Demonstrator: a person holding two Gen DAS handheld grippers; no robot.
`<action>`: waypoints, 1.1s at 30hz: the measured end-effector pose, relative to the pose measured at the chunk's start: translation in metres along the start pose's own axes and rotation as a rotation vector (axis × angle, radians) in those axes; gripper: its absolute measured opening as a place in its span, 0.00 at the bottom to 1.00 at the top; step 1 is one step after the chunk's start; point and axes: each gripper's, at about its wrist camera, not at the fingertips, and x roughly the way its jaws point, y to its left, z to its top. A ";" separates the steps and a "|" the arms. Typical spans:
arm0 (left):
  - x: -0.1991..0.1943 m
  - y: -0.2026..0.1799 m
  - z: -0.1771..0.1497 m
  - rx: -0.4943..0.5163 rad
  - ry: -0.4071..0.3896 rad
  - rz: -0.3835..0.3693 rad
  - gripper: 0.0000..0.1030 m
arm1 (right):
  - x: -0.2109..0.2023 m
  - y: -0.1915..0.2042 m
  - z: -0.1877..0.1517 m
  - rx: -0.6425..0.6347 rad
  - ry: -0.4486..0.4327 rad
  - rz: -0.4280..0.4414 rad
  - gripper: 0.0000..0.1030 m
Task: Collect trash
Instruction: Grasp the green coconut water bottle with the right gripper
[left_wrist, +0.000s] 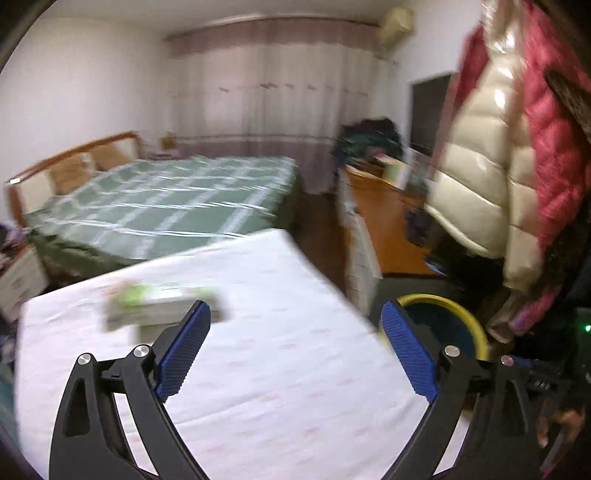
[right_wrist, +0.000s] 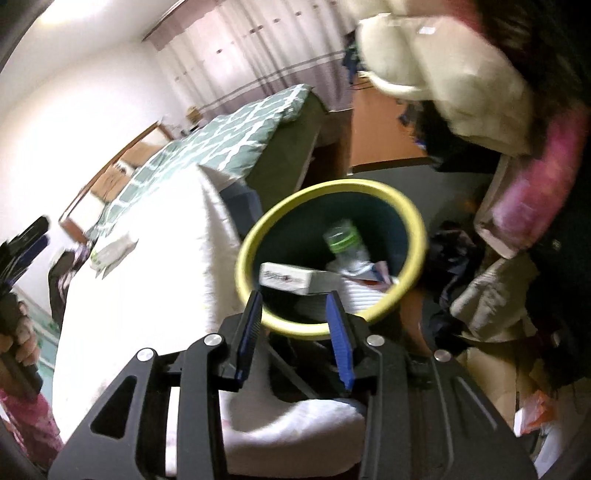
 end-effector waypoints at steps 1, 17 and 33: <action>-0.011 0.017 -0.005 -0.011 -0.015 0.039 0.91 | 0.005 0.010 0.001 -0.018 0.008 0.008 0.34; -0.033 0.246 -0.097 -0.287 0.017 0.435 0.93 | 0.095 0.230 0.036 -0.407 0.121 0.157 0.38; -0.029 0.245 -0.110 -0.318 0.038 0.470 0.93 | 0.230 0.444 0.043 -0.598 0.128 0.178 0.53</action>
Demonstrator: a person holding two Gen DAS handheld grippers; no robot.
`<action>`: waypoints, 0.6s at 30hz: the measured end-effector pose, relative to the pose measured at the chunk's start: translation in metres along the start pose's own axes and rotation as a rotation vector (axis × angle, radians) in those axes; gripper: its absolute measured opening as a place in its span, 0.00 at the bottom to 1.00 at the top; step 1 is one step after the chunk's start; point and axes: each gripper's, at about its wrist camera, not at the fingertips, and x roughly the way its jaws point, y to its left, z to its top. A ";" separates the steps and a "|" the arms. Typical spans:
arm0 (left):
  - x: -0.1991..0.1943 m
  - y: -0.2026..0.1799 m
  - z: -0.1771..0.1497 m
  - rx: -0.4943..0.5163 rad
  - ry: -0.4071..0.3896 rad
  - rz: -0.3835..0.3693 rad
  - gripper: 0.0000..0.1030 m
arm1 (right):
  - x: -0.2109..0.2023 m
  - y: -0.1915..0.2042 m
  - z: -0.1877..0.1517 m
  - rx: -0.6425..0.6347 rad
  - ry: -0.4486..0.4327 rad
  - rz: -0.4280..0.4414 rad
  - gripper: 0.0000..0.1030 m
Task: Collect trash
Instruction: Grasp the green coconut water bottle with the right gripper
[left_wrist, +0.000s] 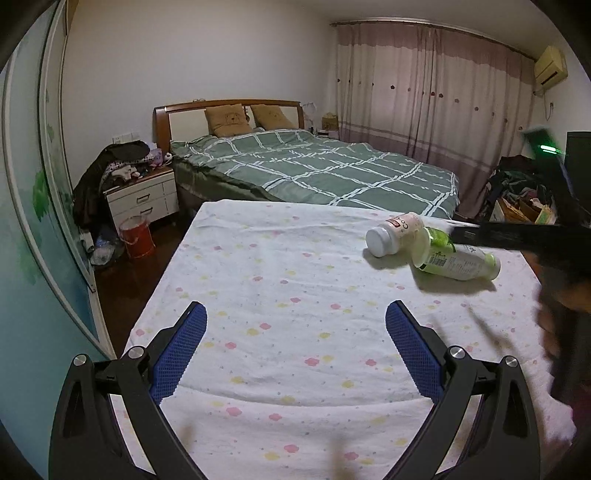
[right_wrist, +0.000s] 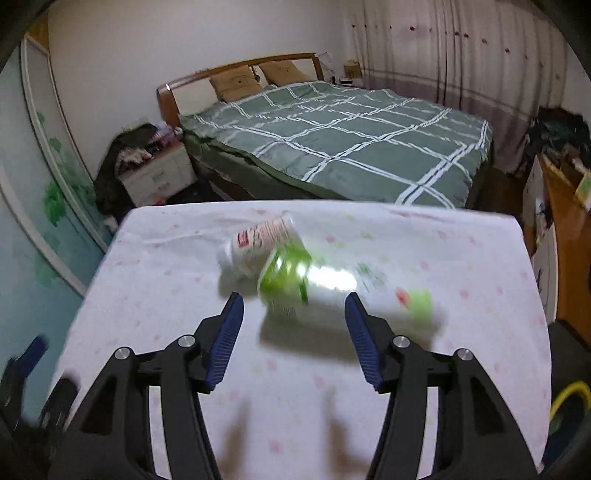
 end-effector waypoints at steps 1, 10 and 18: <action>0.000 0.001 0.000 -0.004 0.003 -0.002 0.93 | 0.010 0.003 0.006 -0.007 0.006 -0.024 0.53; 0.002 -0.001 0.001 -0.005 0.010 -0.004 0.93 | 0.047 0.018 0.020 -0.070 0.030 -0.134 0.59; 0.003 -0.002 0.001 -0.008 0.011 -0.007 0.93 | 0.012 -0.006 -0.021 -0.119 0.025 -0.167 0.62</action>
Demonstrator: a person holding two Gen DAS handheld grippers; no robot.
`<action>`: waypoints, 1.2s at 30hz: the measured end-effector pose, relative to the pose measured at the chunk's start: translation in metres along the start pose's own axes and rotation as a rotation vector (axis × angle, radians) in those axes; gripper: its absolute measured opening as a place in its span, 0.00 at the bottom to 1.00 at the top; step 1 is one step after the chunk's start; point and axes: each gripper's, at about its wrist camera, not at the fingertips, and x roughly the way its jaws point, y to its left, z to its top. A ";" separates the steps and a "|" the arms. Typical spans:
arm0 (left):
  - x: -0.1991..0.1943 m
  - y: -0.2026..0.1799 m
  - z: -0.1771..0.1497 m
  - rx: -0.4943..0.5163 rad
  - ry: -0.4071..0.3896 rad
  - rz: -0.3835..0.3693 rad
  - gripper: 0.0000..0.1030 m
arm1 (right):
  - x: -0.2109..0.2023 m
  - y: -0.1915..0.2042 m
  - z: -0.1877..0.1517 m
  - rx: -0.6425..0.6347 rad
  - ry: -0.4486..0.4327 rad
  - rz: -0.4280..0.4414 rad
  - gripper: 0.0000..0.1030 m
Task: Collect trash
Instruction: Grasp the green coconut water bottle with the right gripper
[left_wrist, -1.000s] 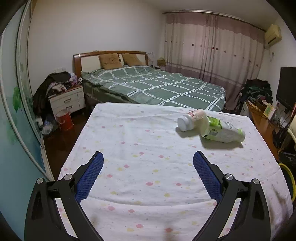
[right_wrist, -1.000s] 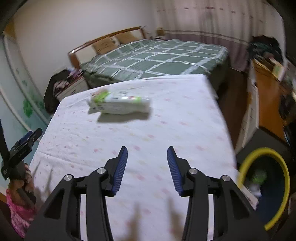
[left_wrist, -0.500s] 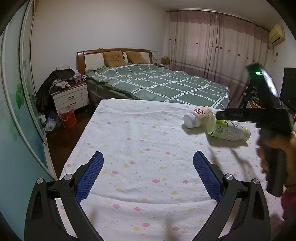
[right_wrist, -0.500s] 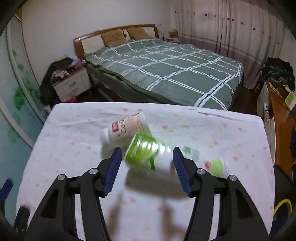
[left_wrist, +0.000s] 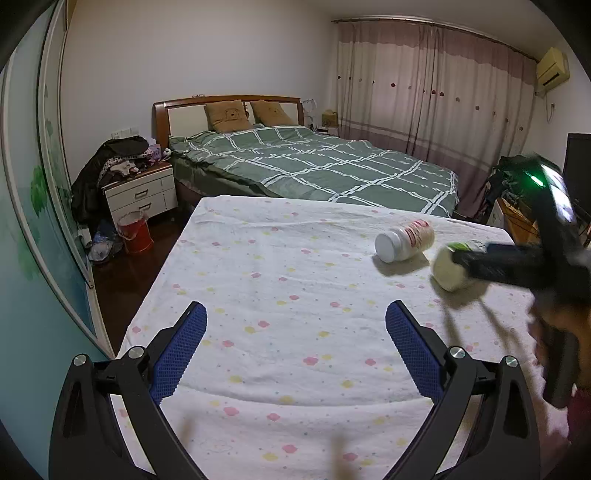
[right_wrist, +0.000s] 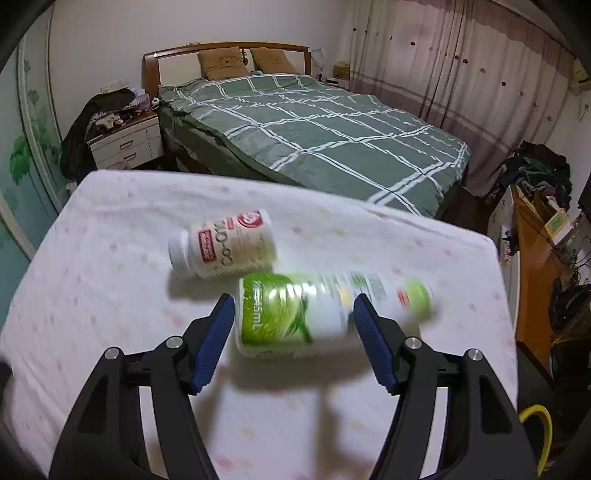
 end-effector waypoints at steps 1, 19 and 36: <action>0.000 0.000 0.000 0.001 -0.001 0.001 0.93 | -0.006 -0.006 -0.009 -0.002 -0.002 0.001 0.62; -0.001 -0.009 -0.004 0.030 -0.009 -0.005 0.93 | -0.066 -0.065 -0.060 0.351 -0.141 0.037 0.79; -0.006 -0.011 -0.003 0.022 -0.016 -0.038 0.93 | 0.002 -0.032 -0.049 0.419 -0.026 -0.122 0.55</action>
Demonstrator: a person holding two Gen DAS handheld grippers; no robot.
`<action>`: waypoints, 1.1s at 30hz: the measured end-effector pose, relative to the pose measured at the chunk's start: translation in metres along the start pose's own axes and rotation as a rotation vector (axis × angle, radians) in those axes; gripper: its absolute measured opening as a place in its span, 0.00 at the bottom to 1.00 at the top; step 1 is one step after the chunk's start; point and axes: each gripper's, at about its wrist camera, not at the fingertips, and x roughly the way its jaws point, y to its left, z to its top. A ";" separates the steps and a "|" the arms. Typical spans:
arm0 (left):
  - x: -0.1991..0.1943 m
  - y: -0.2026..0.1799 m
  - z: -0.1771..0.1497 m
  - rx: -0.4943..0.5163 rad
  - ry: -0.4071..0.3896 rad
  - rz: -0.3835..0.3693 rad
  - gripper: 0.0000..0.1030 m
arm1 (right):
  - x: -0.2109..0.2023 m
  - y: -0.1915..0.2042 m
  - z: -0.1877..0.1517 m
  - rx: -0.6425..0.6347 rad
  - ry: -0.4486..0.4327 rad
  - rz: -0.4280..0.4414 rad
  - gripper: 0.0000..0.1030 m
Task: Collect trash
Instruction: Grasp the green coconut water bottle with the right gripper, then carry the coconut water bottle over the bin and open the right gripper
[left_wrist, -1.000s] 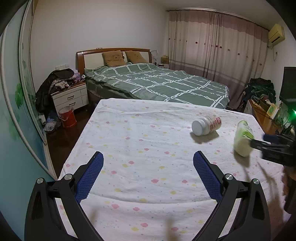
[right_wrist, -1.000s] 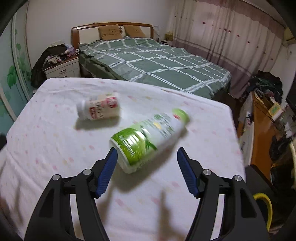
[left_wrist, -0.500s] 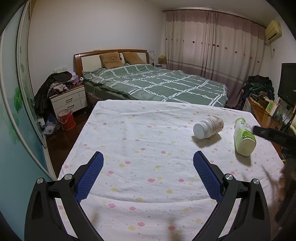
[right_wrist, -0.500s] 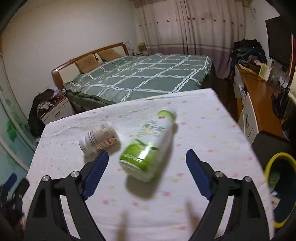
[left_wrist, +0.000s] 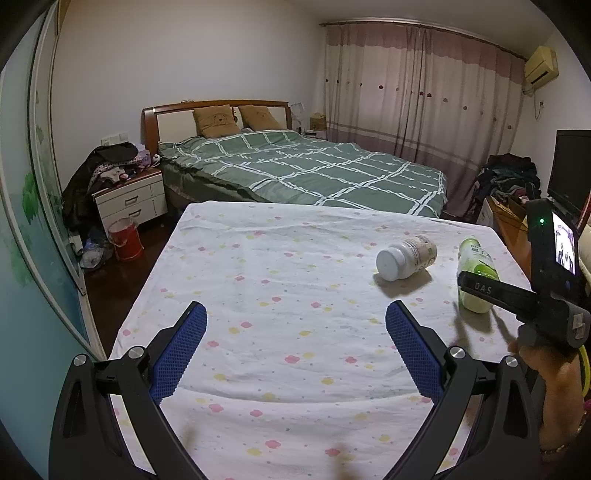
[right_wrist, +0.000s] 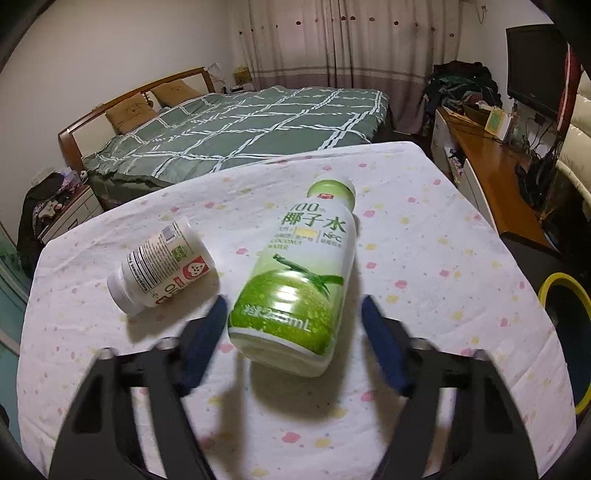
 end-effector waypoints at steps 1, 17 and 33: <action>0.000 0.000 0.000 -0.001 0.002 0.000 0.93 | 0.000 0.000 -0.001 -0.006 0.002 -0.001 0.55; 0.000 -0.002 0.000 0.016 0.001 0.005 0.93 | -0.113 -0.068 -0.023 -0.044 -0.086 0.213 0.51; 0.000 -0.014 -0.003 0.053 0.026 -0.077 0.93 | -0.197 -0.161 -0.033 0.058 -0.104 0.328 0.48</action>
